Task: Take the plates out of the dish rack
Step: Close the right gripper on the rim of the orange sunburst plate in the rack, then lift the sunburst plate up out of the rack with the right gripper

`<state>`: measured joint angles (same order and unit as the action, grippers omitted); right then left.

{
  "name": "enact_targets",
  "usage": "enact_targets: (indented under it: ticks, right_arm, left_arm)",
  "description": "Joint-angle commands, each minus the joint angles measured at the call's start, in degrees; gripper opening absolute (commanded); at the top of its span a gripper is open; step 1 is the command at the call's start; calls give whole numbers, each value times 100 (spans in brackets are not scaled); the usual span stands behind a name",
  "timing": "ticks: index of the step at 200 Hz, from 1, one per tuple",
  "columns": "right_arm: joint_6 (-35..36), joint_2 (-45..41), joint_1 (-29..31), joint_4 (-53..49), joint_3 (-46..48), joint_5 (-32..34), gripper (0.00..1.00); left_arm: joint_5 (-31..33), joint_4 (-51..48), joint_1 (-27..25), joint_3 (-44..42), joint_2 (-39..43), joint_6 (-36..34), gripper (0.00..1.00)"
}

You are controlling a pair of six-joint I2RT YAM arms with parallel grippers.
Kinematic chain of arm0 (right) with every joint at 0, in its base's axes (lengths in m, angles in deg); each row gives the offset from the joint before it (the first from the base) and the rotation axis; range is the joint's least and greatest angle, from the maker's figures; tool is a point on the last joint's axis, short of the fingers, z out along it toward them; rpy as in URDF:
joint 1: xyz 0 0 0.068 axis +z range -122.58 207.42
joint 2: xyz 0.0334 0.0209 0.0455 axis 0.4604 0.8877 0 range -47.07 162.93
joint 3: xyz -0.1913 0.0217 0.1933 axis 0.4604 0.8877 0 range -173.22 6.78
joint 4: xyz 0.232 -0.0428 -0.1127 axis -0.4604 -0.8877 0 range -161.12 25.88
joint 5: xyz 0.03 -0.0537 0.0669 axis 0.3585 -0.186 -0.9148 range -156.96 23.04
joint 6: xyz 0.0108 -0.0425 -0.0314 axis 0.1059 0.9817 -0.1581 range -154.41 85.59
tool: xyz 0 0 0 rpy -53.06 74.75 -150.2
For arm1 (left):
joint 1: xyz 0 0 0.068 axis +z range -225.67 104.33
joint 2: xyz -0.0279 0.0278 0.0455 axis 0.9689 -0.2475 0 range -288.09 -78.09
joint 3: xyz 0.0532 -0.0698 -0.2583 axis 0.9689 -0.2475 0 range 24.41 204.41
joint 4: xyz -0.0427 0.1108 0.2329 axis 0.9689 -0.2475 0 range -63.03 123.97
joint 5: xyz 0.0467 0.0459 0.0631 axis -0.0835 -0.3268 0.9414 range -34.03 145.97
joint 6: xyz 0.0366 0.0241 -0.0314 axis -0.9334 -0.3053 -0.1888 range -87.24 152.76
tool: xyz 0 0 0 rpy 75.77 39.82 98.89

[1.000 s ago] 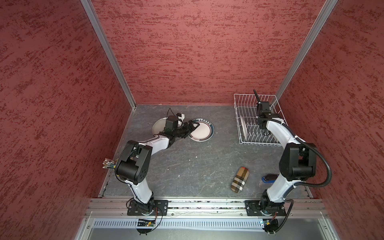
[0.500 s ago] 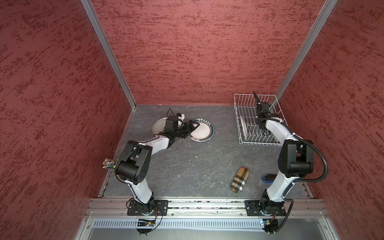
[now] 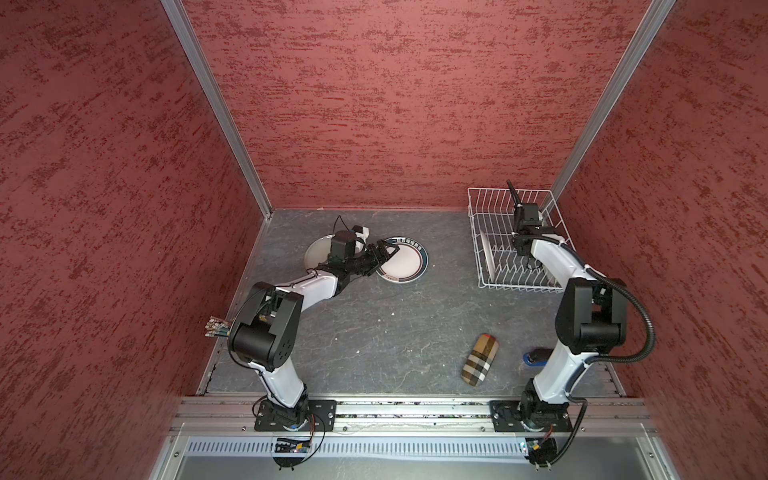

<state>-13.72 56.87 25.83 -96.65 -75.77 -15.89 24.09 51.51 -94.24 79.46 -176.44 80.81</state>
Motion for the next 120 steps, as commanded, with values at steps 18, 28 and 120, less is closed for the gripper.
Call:
enact_targets:
  ticks: [18,28,120]
  right_arm:
    - [208,5,96,345,73,287,0]
    - [237,-5,111,351,79,310,0]
    - [1254,-590,298,1526,375,919,0]
  left_arm:
    - [24,-84,-6,-47,193,-129,92]
    - [18,-93,-7,-47,202,-138,92]
    - [43,-146,-15,-64,254,-174,92]
